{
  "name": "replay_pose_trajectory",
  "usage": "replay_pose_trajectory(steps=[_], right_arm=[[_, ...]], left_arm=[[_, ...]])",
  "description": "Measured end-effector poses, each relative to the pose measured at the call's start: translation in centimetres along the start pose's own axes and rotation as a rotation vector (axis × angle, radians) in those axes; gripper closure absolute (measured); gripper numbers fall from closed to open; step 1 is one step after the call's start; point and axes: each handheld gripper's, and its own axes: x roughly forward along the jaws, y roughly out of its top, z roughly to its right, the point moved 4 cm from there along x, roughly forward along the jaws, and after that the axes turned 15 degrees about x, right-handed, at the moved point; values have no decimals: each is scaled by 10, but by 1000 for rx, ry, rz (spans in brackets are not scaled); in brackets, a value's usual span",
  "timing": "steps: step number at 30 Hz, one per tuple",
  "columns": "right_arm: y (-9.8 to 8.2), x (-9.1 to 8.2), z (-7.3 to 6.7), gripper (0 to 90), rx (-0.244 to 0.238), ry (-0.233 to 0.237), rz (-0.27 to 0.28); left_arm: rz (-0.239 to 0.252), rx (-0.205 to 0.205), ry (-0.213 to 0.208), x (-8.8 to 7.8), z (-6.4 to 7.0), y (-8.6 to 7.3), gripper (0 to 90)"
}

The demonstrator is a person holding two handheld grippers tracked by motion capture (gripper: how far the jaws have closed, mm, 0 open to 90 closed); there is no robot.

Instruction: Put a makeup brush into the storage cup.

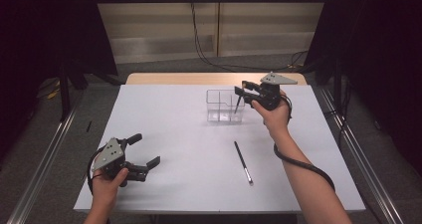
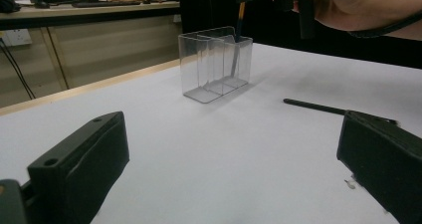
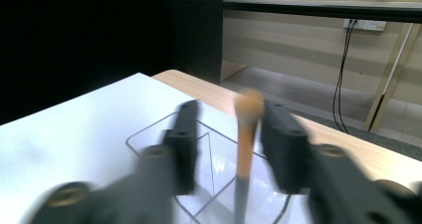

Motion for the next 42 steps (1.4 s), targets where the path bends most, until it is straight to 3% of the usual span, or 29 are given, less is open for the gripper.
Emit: replay_pose_trajectory(steps=[2, 5, 12, 28, 42], right_arm=[[0, -1, 0, 450, 2, 6, -3], [-1, -8, 0, 293, 10, 16, -14], [-2, -21, 2, 165, 2, 25, 6], [-16, -38, 0, 65, -27, 30, -20], [-31, -53, 0, 39, -25, 43, -31]], left_arm=[[1, -1, -1, 0, 0, 0, 0], [-1, -1, -1, 0, 0, 0, 0], [0, 6, 2, 1, 0, 1, 0], [5, 5, 2, 2, 0, 1, 0], [13, 0, -12, 5, 1, -1, 0]])
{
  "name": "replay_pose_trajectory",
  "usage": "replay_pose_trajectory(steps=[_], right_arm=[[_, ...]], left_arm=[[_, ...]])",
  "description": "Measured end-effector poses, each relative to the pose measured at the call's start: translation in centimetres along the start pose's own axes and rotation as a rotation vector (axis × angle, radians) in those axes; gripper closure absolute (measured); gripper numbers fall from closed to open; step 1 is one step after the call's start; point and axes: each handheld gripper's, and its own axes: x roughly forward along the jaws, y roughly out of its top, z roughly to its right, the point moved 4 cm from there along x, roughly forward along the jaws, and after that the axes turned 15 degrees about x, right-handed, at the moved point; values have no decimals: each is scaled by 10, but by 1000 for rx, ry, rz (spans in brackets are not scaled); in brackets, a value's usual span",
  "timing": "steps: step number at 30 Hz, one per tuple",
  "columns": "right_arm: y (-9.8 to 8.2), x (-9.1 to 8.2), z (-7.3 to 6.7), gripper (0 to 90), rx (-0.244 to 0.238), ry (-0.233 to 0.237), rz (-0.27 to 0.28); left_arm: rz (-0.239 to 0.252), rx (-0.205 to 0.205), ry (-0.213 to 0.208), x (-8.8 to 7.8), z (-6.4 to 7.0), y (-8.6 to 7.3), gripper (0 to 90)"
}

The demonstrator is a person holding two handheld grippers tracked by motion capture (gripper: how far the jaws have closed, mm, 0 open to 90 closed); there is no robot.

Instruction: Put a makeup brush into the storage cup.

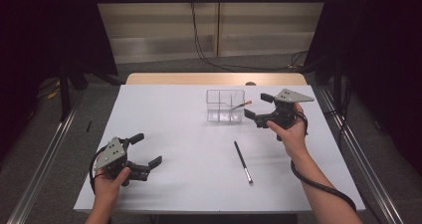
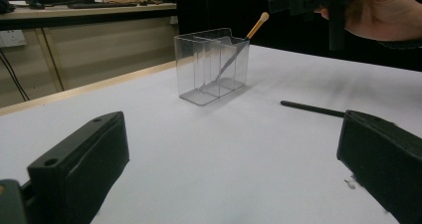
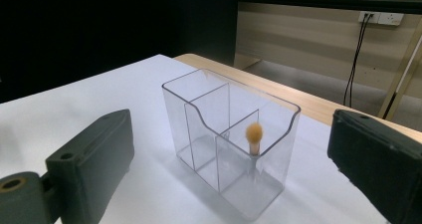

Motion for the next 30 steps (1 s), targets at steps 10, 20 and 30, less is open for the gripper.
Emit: replay_pose_trajectory(steps=[10, 20, 30], right_arm=[[-10, -11, -1, 35, 3, 9, 5], [-17, -20, -3, 31, -14, 22, 5], [-24, -37, -4, 20, -8, 30, 9]], left_arm=[[4, -2, -17, 2, 2, -3, 0], [16, -13, -12, 1, 0, -3, 0], [12, -4, -16, 2, 1, -4, 0]])
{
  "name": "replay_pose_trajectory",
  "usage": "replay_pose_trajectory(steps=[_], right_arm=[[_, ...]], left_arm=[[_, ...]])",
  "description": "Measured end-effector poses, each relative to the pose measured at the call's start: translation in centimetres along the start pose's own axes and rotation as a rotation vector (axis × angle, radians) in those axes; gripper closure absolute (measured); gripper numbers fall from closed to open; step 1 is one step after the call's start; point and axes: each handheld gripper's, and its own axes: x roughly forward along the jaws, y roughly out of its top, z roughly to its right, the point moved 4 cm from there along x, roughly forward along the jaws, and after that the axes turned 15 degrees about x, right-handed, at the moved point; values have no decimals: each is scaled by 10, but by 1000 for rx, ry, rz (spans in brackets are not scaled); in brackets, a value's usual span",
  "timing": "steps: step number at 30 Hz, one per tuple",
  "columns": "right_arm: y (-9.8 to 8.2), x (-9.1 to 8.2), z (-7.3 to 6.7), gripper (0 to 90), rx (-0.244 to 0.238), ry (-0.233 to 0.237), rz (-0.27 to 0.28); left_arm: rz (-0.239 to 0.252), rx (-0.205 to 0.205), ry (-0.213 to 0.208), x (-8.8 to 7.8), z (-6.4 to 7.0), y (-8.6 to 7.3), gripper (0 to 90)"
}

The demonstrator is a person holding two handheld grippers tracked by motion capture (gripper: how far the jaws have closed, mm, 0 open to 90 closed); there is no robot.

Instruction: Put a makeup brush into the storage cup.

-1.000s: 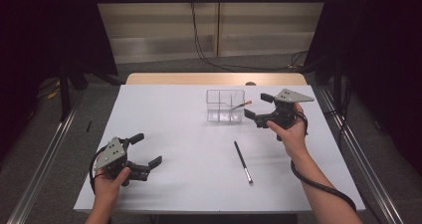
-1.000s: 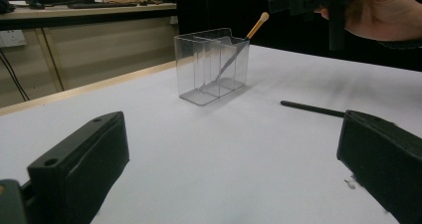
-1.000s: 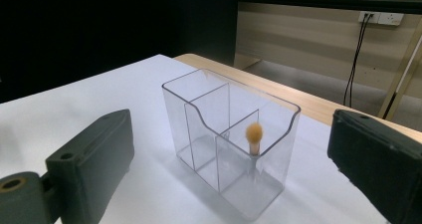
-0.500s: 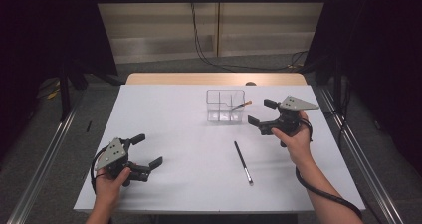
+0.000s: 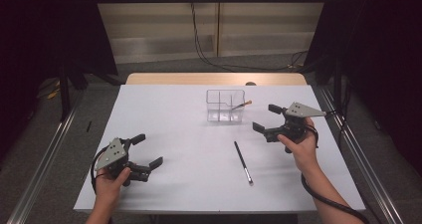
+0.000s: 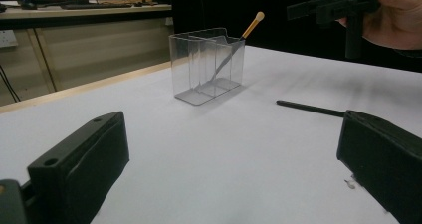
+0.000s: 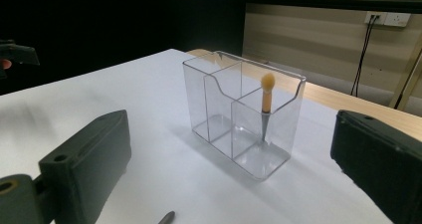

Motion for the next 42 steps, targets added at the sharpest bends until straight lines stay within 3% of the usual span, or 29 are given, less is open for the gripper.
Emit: replay_pose_trajectory(steps=[17, 42], right_arm=[[-11, -29, 3, 16, -3, -11, 1], [-32, -51, 6, 1, 2, 0, -2]], left_arm=[[-3, 2, 0, 0, 0, 0, 0], [5, -4, 3, 1, -1, 1, 0]])
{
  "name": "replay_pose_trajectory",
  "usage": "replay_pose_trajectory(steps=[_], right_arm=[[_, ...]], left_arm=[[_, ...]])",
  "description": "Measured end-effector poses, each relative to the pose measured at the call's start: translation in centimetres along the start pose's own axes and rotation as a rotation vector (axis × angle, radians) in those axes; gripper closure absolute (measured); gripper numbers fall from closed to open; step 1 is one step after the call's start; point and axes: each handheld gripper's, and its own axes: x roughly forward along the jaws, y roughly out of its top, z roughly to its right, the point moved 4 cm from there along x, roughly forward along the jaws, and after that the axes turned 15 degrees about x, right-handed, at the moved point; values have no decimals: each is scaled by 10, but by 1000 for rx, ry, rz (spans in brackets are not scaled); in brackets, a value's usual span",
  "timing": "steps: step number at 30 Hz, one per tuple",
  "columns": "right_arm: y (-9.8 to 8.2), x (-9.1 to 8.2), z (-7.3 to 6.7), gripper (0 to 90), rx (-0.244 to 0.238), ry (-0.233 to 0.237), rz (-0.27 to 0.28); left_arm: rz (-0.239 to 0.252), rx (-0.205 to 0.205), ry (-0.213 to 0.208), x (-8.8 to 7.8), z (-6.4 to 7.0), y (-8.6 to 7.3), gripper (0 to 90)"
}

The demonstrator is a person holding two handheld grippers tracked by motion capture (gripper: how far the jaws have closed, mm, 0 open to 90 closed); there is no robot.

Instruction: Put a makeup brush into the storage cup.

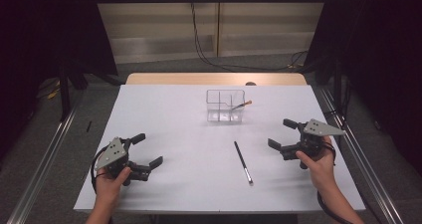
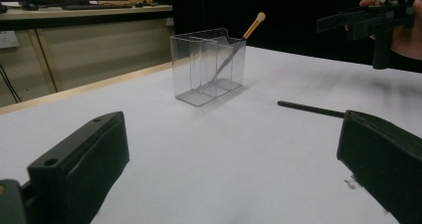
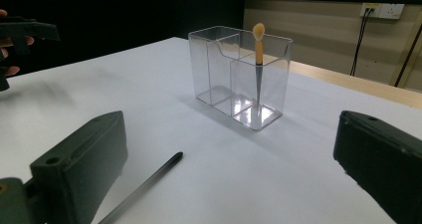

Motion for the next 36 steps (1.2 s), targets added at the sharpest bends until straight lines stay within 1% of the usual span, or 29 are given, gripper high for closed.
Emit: replay_pose_trajectory(steps=[4, 6, 13, 17, 20, 22, 25, 26, 31, 36], right_arm=[[-3, -4, 0, 0, 1, 6, -3], [-4, -4, 0, 1, 5, 5, -3], [-10, -10, 3, 1, 8, 9, -15], [-13, -12, 5, 1, 14, 8, -17], [-15, -14, 4, 2, 15, 8, -18], [-16, -17, 3, 1, 6, 11, -17], [-16, -21, 1, 1, 0, 13, -16], [-17, -24, 1, 1, -9, 12, -17], [-21, -31, 2, 1, -9, -2, -22], [-23, -36, 2, 1, -11, -7, -23]], left_arm=[[-6, 8, 0, 0, -1, -1, 0], [-1, 2, 0, 0, -1, 0, 0], [-4, 4, 0, 1, -3, -2, 0], [-5, -4, 9, -1, -4, -4, 0], [-6, 0, 8, -3, -4, -4, 0], [-6, -7, 11, -4, -3, -4, 0], [-7, -5, 14, -5, -3, -4, 0], [-6, -4, 15, -6, -3, -4, 0], [-5, -6, 24, -8, -3, -3, 0], [-8, -1, 17, -6, -2, -4, 0]])
